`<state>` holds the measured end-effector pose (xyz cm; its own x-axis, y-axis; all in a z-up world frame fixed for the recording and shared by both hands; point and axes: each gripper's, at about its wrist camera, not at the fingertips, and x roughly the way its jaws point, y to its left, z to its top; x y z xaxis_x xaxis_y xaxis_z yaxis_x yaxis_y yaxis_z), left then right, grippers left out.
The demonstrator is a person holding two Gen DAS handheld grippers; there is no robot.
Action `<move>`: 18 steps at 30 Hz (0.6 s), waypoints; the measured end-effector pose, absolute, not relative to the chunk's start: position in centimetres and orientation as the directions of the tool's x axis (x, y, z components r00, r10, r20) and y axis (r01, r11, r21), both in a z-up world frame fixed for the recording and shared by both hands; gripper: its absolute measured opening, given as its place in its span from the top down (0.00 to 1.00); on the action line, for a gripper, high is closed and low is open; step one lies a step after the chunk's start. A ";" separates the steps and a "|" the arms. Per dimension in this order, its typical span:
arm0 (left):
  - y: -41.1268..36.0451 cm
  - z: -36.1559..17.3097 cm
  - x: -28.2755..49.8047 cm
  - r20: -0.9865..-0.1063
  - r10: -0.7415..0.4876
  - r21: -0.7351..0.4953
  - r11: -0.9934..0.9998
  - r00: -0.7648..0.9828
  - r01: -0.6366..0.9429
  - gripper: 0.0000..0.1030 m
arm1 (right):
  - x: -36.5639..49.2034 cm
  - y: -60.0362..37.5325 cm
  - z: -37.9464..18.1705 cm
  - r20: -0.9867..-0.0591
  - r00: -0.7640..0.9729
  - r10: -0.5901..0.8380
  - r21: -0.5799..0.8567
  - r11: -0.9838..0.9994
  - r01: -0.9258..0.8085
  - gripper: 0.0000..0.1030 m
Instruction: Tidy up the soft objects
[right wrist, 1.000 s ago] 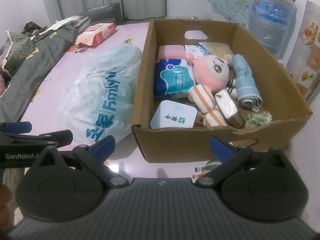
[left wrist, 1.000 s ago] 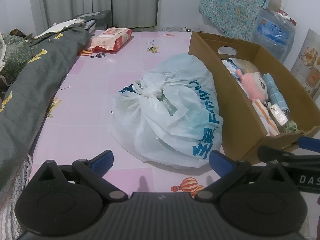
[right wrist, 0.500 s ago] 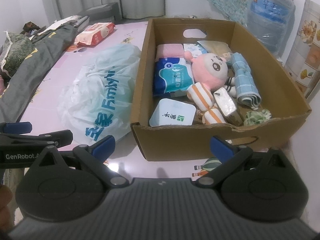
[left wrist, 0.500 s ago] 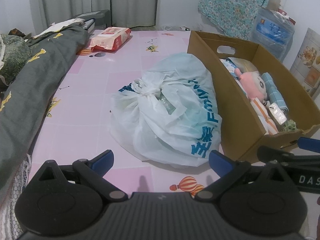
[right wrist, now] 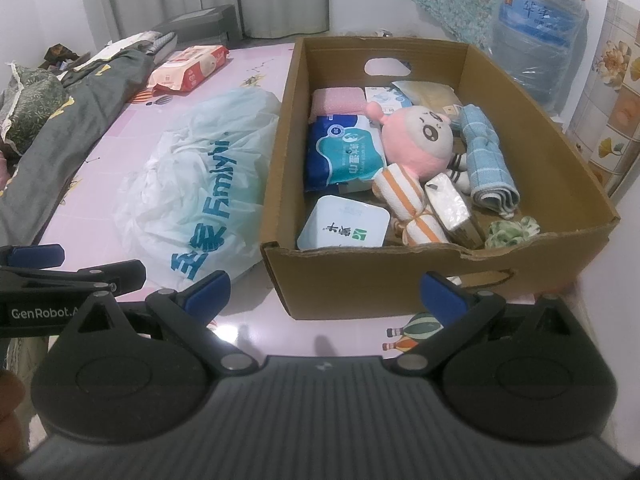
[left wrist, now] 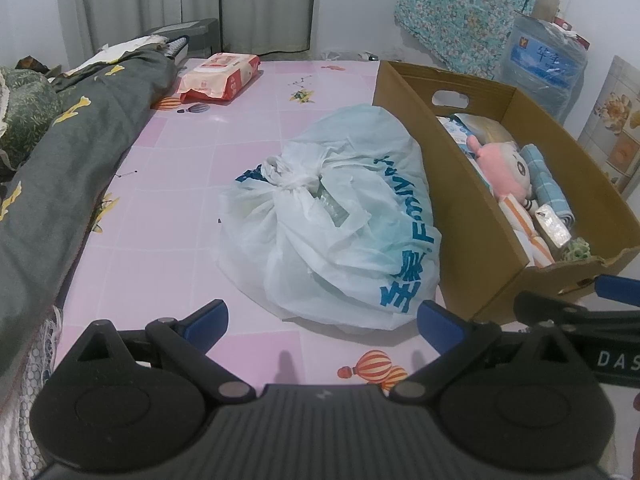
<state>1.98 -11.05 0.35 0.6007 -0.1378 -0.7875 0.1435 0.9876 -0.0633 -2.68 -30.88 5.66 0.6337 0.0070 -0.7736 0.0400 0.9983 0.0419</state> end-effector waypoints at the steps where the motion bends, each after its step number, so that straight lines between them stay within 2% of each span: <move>1: -11.1 0.3 1.9 -0.788 -0.139 -0.064 0.987 0.600 0.144 0.02 | -2.7 -30.9 5.7 -0.773 0.634 0.007 0.041 0.998 0.040 0.01; 18: -11.0 0.3 1.8 -0.787 -0.141 -0.066 0.987 0.601 0.146 0.02 | -2.9 -30.9 5.7 -0.774 0.634 0.002 0.039 0.998 0.045 0.01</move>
